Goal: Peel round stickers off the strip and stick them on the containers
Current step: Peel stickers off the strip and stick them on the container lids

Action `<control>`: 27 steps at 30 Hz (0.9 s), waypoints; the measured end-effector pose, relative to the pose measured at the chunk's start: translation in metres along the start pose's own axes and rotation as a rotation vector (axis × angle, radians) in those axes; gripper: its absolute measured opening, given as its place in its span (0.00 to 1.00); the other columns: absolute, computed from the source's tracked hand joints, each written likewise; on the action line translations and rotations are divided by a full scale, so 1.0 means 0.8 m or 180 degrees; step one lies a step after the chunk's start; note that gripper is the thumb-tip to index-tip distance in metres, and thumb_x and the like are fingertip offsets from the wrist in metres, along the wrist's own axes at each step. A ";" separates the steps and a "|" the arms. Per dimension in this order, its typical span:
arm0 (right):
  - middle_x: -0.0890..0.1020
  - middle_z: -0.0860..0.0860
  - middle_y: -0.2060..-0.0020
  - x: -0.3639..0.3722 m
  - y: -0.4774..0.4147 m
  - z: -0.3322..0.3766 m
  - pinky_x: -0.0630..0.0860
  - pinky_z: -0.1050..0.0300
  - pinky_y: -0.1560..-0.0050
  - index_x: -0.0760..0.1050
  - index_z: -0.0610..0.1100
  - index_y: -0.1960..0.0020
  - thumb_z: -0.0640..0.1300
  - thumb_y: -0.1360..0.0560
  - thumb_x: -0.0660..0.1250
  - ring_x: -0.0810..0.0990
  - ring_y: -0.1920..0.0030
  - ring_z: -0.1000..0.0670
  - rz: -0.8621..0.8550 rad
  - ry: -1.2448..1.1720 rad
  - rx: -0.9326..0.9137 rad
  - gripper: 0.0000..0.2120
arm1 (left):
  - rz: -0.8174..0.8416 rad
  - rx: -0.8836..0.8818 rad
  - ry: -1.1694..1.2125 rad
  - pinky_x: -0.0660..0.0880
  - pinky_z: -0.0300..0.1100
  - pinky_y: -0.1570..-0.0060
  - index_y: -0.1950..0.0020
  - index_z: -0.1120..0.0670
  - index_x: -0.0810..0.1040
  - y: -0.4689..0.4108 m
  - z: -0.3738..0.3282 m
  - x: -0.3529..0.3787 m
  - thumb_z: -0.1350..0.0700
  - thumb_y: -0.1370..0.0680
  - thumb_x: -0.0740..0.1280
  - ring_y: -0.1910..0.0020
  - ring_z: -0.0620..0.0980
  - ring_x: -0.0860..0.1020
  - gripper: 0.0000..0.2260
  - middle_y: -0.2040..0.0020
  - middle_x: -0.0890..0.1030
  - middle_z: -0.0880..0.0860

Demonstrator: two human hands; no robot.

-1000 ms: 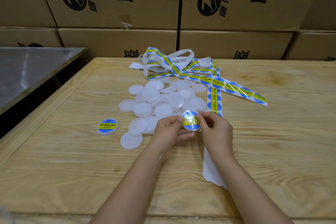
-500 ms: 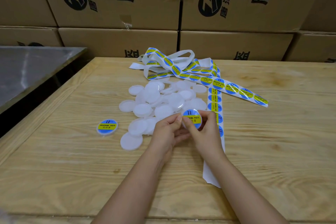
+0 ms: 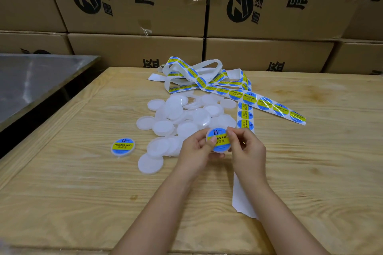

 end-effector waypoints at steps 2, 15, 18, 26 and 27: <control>0.81 0.61 0.66 0.002 0.001 0.003 0.71 0.70 0.62 0.78 0.52 0.58 0.38 0.24 0.66 0.78 0.66 0.61 0.0011 0.0043 -0.0059 0.09 | -0.0061 -0.0014 -0.0032 0.78 0.38 0.65 0.47 0.59 0.78 0.000 0.000 -0.004 0.65 0.20 0.59 0.69 0.47 0.80 0.08 0.62 0.83 0.53; 0.79 0.40 0.47 -0.031 -0.031 -0.038 0.65 0.51 0.42 0.75 0.37 0.41 0.38 0.24 0.63 0.72 0.44 0.38 0.0693 0.2824 0.0031 0.13 | -0.2640 0.1050 -0.1803 0.74 0.44 0.57 0.47 0.49 0.75 0.022 -0.107 -0.187 0.61 0.23 0.61 0.60 0.51 0.77 0.09 0.57 0.80 0.51; 0.79 0.41 0.47 -0.031 -0.034 -0.053 0.67 0.50 0.42 0.75 0.37 0.45 0.36 0.25 0.60 0.73 0.44 0.39 0.1035 0.3115 0.0089 0.11 | -0.3430 0.0662 -0.2519 0.69 0.53 0.41 0.43 0.51 0.76 0.041 -0.113 -0.251 0.59 0.22 0.57 0.47 0.59 0.76 0.12 0.48 0.80 0.56; 0.75 0.41 0.36 -0.031 -0.031 -0.065 0.64 0.50 0.34 0.73 0.35 0.36 0.35 0.24 0.59 0.71 0.35 0.41 0.1194 0.3128 0.0212 0.17 | -0.3672 -0.0694 -0.3519 0.53 0.54 0.34 0.37 0.50 0.74 0.047 -0.086 -0.282 0.57 0.21 0.59 0.34 0.61 0.63 0.14 0.35 0.70 0.60; 0.77 0.41 0.39 -0.032 -0.032 -0.062 0.66 0.50 0.36 0.75 0.35 0.39 0.34 0.25 0.60 0.73 0.38 0.40 0.1130 0.3082 0.0202 0.16 | -0.3696 -0.0645 -0.3609 0.52 0.54 0.34 0.36 0.50 0.74 0.047 -0.089 -0.279 0.58 0.22 0.60 0.34 0.60 0.62 0.15 0.33 0.69 0.59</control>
Point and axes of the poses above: each hand's wrist, its own y-axis away from the middle knuckle, its own x-axis out of the palm, z = x × y, the point moved 9 cm from there along -y, towards the middle knuckle
